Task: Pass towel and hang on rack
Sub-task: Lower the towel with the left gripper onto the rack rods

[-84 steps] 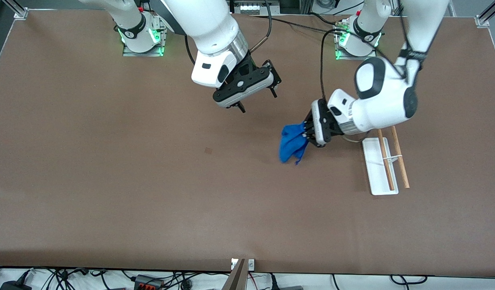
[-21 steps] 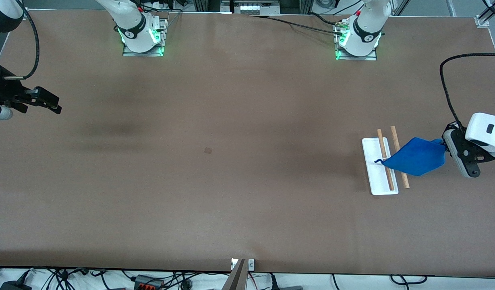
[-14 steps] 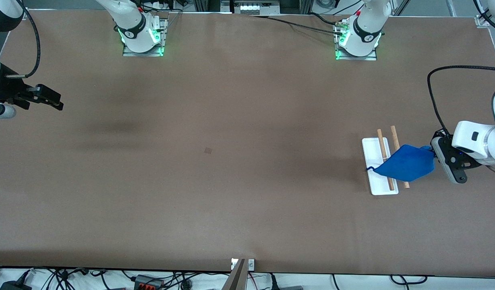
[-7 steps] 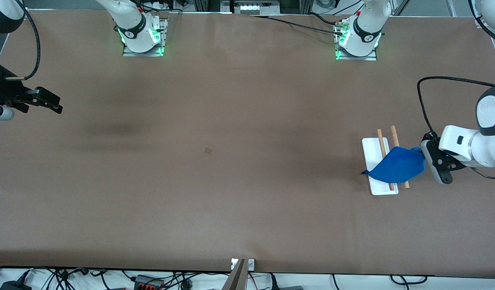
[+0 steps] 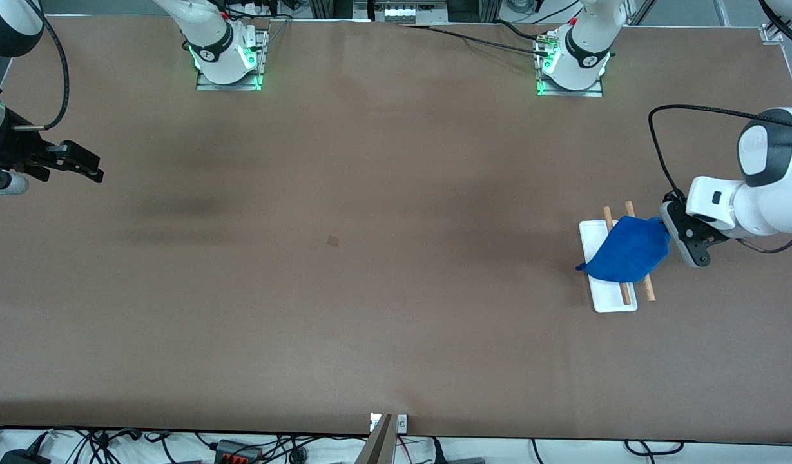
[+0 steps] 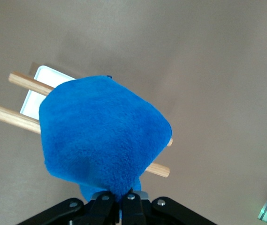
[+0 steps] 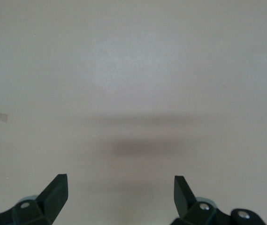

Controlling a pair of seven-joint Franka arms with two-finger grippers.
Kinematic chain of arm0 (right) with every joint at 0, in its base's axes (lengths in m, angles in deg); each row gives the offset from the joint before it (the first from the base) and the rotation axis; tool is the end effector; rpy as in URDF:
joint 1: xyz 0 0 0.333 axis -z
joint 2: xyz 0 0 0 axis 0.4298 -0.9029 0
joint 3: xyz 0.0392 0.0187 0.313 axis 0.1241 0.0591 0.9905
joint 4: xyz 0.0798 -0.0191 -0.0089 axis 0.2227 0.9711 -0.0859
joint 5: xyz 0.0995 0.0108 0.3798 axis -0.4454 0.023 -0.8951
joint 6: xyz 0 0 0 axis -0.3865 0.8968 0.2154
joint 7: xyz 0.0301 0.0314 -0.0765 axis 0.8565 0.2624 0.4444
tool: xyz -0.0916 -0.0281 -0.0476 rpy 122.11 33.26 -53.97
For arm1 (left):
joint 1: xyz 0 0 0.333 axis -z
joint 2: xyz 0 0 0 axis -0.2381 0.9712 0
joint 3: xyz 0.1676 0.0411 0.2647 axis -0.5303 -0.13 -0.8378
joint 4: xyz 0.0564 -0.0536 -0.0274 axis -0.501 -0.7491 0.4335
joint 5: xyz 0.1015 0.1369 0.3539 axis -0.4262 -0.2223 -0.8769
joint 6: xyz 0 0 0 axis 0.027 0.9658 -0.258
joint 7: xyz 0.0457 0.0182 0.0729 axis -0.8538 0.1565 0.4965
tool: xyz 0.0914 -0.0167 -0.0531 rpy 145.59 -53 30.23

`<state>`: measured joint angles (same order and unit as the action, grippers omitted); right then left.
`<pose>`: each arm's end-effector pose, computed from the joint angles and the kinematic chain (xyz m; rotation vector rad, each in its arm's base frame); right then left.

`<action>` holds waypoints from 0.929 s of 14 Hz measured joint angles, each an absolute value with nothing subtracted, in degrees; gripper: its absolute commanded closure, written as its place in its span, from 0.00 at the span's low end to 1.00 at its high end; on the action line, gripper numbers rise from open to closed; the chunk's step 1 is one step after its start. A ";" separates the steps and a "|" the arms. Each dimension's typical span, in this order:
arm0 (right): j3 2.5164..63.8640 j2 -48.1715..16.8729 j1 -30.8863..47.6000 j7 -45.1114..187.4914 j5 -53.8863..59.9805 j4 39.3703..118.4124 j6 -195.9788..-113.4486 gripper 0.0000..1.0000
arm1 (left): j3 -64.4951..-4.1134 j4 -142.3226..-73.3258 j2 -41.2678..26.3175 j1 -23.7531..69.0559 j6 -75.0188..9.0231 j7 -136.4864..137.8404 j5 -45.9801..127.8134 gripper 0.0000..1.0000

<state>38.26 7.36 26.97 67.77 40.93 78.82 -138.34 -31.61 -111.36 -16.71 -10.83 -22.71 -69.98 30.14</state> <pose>0.5650 -0.0201 0.5607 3.1252 -0.0037 -0.0074 0.6021 0.0543 0.3824 2.5502 -1.5031 -0.1918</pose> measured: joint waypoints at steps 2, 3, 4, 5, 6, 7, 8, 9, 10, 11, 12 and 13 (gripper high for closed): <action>38.38 7.35 26.94 67.77 40.93 78.95 -138.31 0.00 | -31.61 -114.50 -18.02 -11.23 -25.79 -69.98 30.53 1.00; 38.41 7.34 26.93 67.77 40.93 78.97 -138.32 0.00 | -31.60 -115.61 -18.29 -11.25 -27.06 -69.98 30.61 1.00; 38.41 7.31 26.93 67.77 40.93 78.97 -138.35 0.00 | -31.59 -116.60 -18.39 -11.25 -28.35 -69.97 30.63 1.00; 38.41 7.25 26.93 67.77 40.93 78.96 -138.38 0.00 | -31.56 -117.59 -18.41 -11.25 -29.66 -69.95 30.64 0.99; 38.41 7.15 26.93 67.77 40.93 78.96 -138.42 0.00 | -31.55 -118.55 -18.42 -11.25 -30.90 -69.93 30.65 0.99; 38.41 7.00 26.93 67.77 40.93 78.96 -138.47 0.00 | -31.56 -119.46 -18.44 -11.26 -32.01 -69.92 30.66 0.99; 38.42 6.87 26.93 67.77 40.93 78.97 -138.55 0.00 | -31.56 -120.22 -18.44 -11.27 -33.18 -69.91 30.67 0.98; 38.42 6.78 26.93 67.77 40.93 78.96 -138.65 0.00 | -31.56 -120.85 -18.45 -11.27 -34.23 -69.88 30.70 0.97; 38.42 6.74 26.93 67.77 40.93 78.97 -138.75 0.00 | -31.56 -121.32 -18.45 -11.27 -35.14 -69.86 30.75 0.97; 38.42 6.74 26.93 67.77 40.93 78.96 -138.79 0.00 | -31.56 -121.60 -18.45 -11.28 -35.67 -69.82 30.78 0.97; 38.42 6.74 26.93 67.77 40.93 78.96 -138.79 0.00 | -31.56 -121.78 -18.45 -11.30 -35.91 -69.78 30.79 0.97; 38.42 6.74 26.93 67.77 40.93 78.96 -138.79 0.00 | -31.55 -121.87 -18.45 -11.35 -35.98 -69.75 30.79 0.97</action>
<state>38.42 6.74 26.93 67.77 40.93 78.96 -138.79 -31.55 -121.87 -18.45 -11.35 -35.98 -69.75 30.79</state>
